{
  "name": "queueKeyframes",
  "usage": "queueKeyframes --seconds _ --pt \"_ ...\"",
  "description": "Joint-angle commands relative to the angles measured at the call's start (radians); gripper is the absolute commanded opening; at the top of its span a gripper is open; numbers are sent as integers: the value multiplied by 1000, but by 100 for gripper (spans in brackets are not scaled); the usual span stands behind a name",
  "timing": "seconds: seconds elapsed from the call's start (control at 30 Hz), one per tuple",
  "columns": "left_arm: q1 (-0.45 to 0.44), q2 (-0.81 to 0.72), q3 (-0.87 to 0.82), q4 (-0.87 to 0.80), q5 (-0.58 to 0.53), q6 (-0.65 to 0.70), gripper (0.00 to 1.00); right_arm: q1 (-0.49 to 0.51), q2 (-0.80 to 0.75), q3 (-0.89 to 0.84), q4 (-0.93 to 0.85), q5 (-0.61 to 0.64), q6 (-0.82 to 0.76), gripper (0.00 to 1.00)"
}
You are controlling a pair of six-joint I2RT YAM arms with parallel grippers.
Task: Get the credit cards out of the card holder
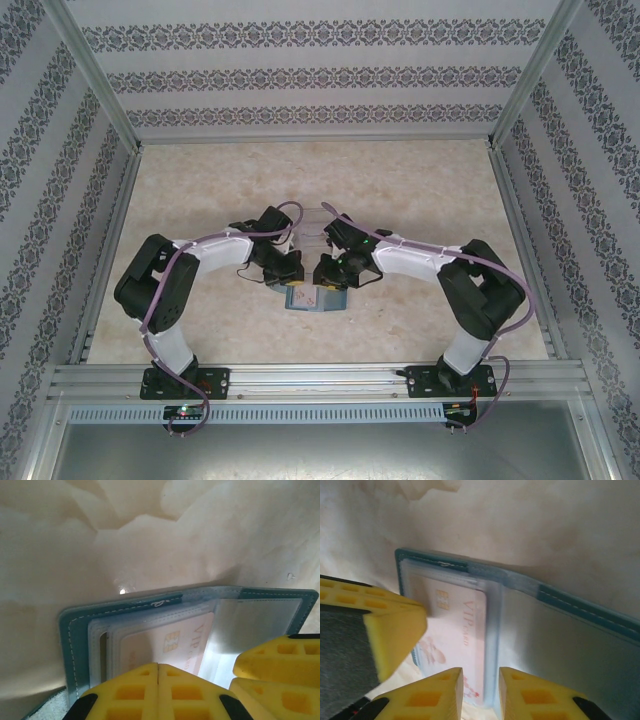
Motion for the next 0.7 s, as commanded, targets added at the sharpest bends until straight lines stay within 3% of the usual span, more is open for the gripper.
queueKeyframes --seconds 0.0,0.5,0.67 --pt "-6 -12 -42 29 -4 0 0 -3 24 -23 108 -69 44 26" --pt "-7 -31 -82 20 -42 -3 0 2 96 -37 97 -39 6 25" --pt "-7 -34 -73 -1 -63 10 1 10 69 -19 -16 77 -34 25"
